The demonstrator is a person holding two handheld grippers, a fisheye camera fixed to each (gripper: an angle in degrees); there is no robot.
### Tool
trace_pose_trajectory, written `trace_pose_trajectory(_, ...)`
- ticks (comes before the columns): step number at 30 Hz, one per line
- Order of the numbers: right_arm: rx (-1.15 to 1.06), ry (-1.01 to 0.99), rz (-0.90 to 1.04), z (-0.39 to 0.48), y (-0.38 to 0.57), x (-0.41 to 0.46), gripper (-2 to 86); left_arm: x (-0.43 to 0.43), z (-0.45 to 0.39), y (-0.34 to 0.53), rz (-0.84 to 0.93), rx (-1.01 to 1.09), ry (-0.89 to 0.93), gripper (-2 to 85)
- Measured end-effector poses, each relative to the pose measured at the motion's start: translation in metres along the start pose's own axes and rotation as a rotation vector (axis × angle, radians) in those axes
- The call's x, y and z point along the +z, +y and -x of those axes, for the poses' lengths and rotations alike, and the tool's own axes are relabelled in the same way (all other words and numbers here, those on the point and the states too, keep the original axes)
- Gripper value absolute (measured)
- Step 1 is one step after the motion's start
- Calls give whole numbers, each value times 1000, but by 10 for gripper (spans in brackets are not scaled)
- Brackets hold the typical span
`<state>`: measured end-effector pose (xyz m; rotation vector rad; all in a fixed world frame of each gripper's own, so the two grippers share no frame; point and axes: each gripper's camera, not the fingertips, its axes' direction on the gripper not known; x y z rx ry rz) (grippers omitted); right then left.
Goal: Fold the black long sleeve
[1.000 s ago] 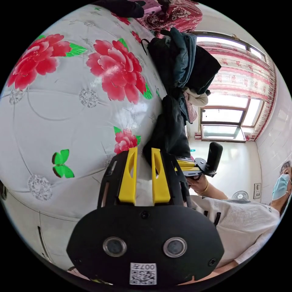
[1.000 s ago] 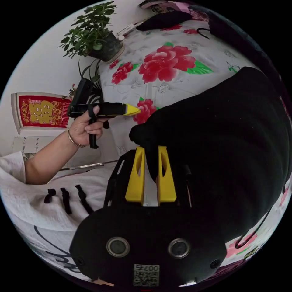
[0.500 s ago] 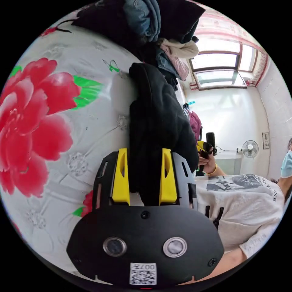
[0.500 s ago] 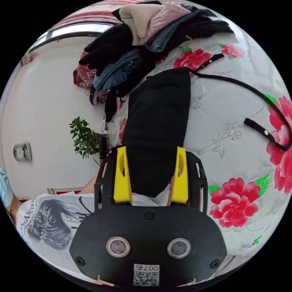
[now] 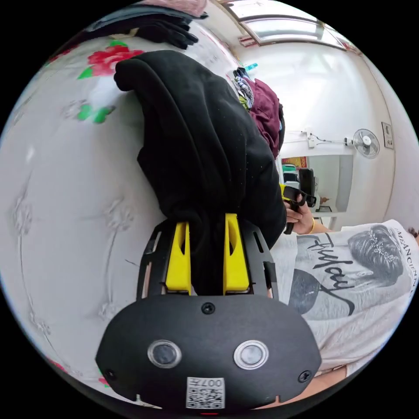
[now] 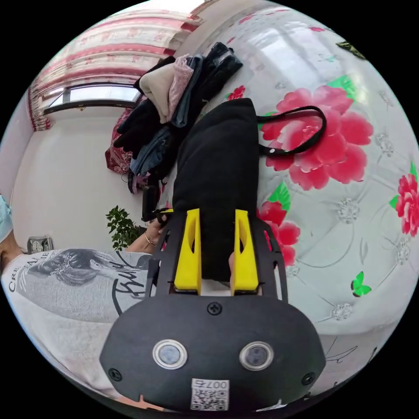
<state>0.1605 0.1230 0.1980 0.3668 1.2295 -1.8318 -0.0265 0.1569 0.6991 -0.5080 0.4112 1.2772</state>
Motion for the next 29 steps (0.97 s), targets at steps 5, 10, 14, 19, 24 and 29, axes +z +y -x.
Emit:
trace_pose_trajectory(5,187,98,-352,-40,42,-82,121,125,-87,-161,122,179,-91,113)
trace_pose_trajectory(10,257,50,-549,-68,-12,-95,125,166,-113,-306,72,216,-167,113)
trace_pose_trajectory(14,180,92,-678,-86,-141,-116,127,138,-118,-467,-92,221,-391,101)
trace_pose_trajectory(19,57,170,-605,-88,-295,-142,127,33,-143,-526,-348,226,-640,80)
trace_pose_trajectory(24,-134,378,-540,-64,-286,-165,129,29,-108,-413,-294,214,-694,69)
trace_pose_trajectory(29,-34,968,-403,-90,-149,-185,139,67,-69,-213,-116,-22,-684,53)
